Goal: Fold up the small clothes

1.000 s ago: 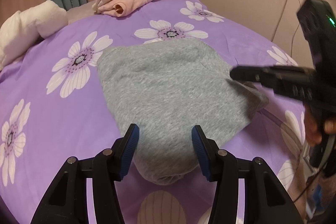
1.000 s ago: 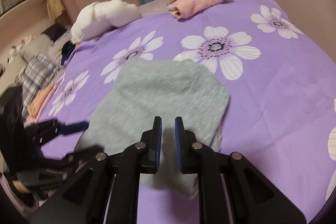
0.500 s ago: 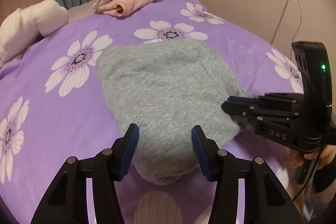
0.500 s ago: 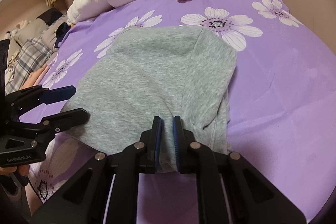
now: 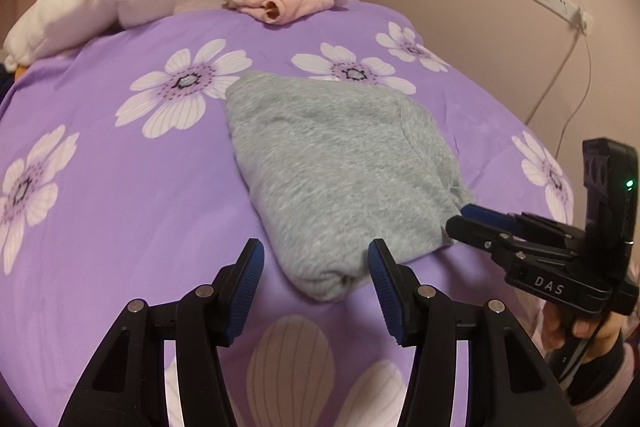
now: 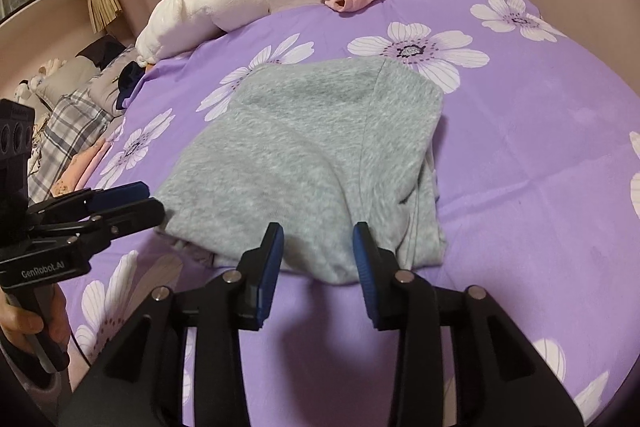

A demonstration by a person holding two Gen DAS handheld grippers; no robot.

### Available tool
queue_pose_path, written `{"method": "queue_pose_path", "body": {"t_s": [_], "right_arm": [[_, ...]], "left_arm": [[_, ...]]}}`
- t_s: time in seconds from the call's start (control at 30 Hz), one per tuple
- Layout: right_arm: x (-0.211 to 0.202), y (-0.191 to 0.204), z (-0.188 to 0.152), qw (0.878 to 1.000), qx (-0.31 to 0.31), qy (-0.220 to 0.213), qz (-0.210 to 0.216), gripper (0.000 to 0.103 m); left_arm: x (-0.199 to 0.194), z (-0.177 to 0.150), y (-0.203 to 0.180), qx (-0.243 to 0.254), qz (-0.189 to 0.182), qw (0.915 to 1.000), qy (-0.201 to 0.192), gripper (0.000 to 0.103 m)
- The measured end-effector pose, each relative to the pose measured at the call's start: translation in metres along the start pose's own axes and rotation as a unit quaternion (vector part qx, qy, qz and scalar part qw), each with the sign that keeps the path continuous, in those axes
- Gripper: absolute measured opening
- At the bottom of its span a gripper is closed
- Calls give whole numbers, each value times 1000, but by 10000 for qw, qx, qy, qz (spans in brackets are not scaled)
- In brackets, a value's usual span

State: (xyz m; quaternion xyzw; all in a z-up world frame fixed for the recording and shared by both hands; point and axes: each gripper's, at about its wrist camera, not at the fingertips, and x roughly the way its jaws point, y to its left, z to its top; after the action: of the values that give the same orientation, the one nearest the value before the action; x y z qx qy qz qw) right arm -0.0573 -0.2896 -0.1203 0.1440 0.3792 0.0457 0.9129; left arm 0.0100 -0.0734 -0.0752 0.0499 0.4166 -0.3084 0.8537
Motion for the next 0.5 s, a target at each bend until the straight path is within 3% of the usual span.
{"method": "queue_pose_path", "body": {"t_s": [0.27, 0.37, 0.5], "right_arm": [[-6, -1, -6, 9999, 106, 78, -26, 37], [-10, -2, -7, 9998, 169, 70, 6, 38], [-14, -2, -6, 9998, 201, 45, 55, 40]], "left_arm": [[-11, -9, 8, -269, 74, 9996, 53, 55], [-13, -12, 12, -366, 139, 9992, 69, 71], [-15, -13, 16, -437, 154, 9989, 63, 72]]}}
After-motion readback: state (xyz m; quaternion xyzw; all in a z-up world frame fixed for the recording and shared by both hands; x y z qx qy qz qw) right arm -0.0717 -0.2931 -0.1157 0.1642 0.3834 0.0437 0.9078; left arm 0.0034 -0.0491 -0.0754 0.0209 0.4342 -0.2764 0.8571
